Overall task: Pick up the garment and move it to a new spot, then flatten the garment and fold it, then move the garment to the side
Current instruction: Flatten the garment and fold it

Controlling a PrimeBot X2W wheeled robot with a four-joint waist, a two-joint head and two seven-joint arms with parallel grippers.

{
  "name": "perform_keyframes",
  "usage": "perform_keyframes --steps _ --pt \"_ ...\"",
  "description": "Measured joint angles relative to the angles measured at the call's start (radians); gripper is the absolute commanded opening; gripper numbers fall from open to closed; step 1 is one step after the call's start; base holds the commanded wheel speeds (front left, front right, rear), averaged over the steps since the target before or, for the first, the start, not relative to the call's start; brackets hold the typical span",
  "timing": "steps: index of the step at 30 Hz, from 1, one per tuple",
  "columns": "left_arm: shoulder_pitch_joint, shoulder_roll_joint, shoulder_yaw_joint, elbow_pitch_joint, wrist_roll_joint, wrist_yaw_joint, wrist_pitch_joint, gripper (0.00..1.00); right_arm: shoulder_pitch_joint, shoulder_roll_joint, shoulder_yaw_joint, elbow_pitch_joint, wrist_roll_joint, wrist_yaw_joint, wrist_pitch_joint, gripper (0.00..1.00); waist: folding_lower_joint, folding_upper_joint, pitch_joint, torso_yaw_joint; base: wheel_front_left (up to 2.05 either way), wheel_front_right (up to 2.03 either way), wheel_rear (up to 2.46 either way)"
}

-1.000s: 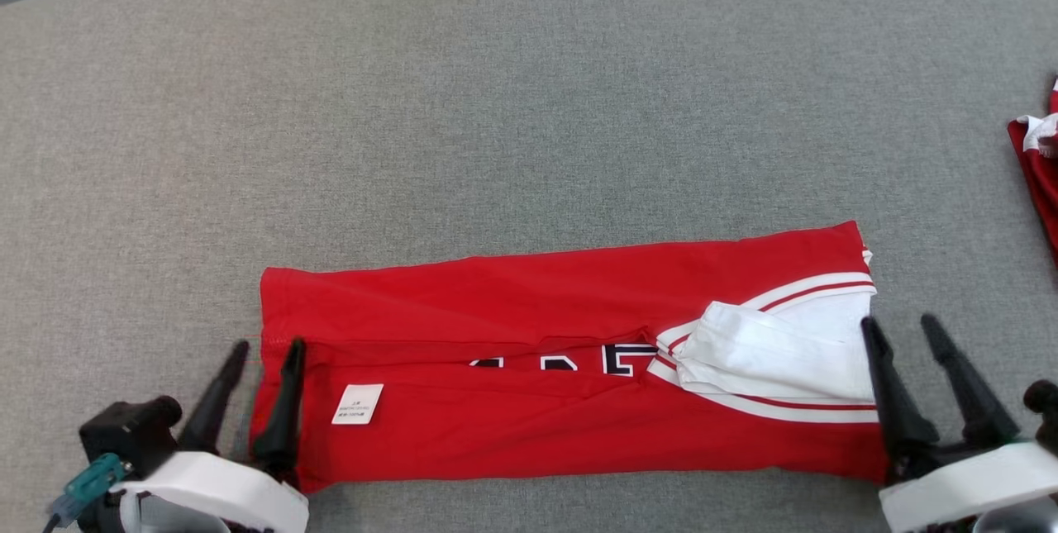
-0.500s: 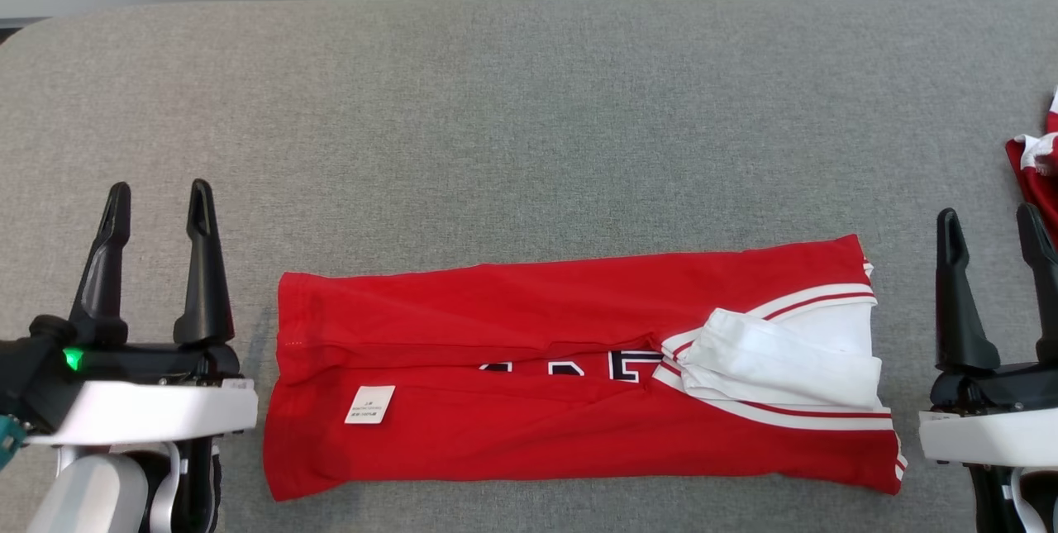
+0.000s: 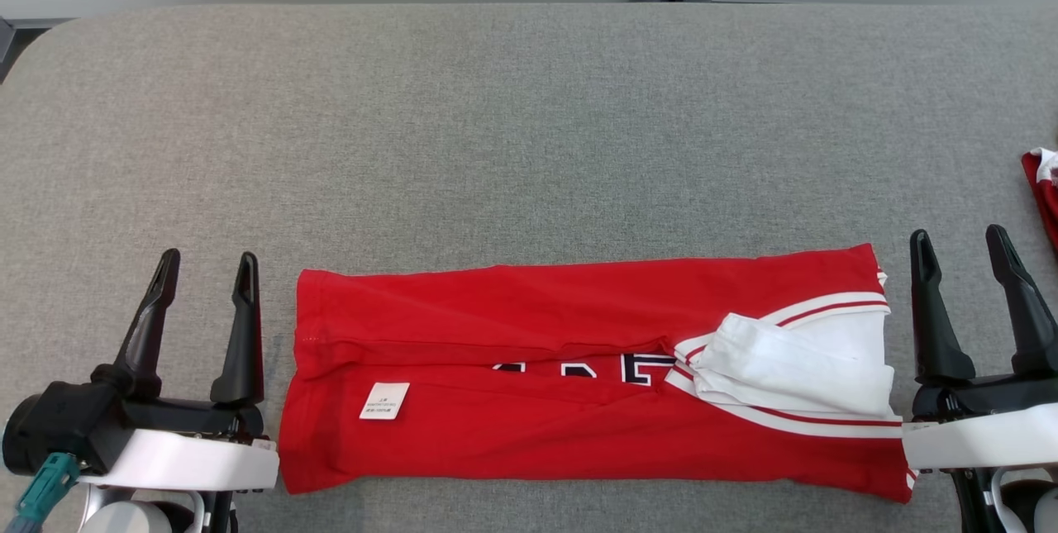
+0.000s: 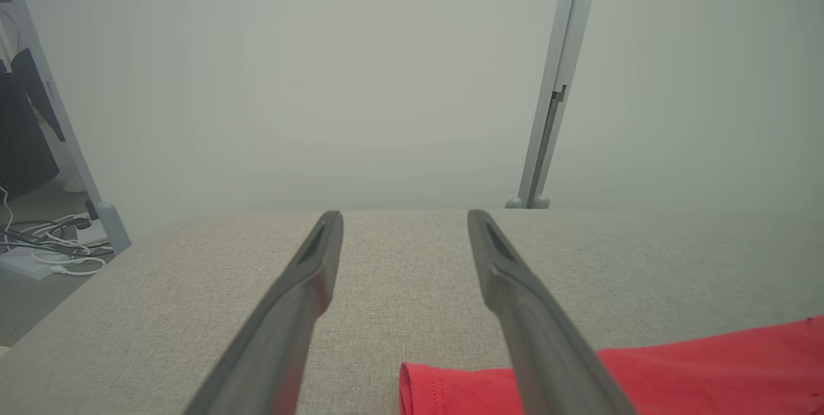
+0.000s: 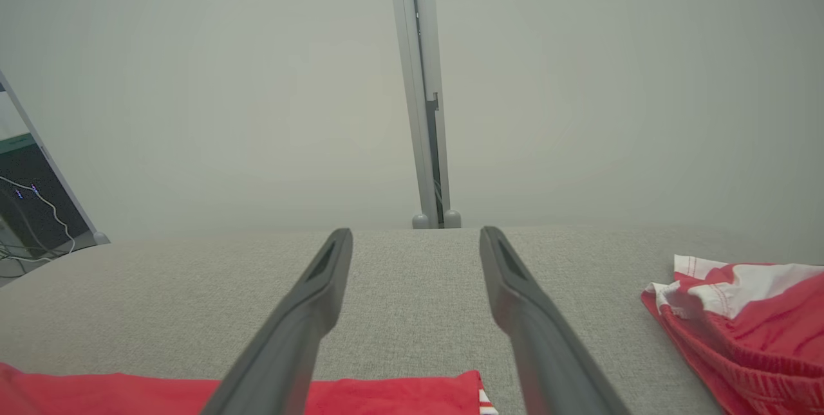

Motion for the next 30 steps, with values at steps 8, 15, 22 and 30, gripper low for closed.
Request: perform_keyframes --steps 8,15,22,30 --pt "0.000 0.002 -0.007 0.013 0.007 -0.012 0.000 1.00 0.004 -0.009 -0.009 0.019 0.003 0.000 0.010 1.00 0.0000 0.0000 -0.020 0.005 0.00 0.00 0.00" --pt "0.000 0.005 -0.019 0.010 0.007 -0.015 0.010 1.00 0.024 -0.026 -0.014 0.136 0.021 0.000 0.020 1.00 0.0000 0.0000 -0.018 0.011 0.00 0.00 0.00" --pt "0.000 0.001 -0.032 0.005 0.006 -0.014 0.015 1.00 0.020 -0.041 0.030 0.333 0.063 0.000 0.007 1.00 0.0000 0.0000 -0.005 0.023 0.00 0.00 0.00" --pt "0.000 0.002 -0.036 0.003 0.005 -0.010 0.016 1.00 0.002 -0.046 0.093 0.498 0.113 0.000 -0.017 1.00 0.0000 0.0000 -0.004 0.023 0.00 0.00 0.00"
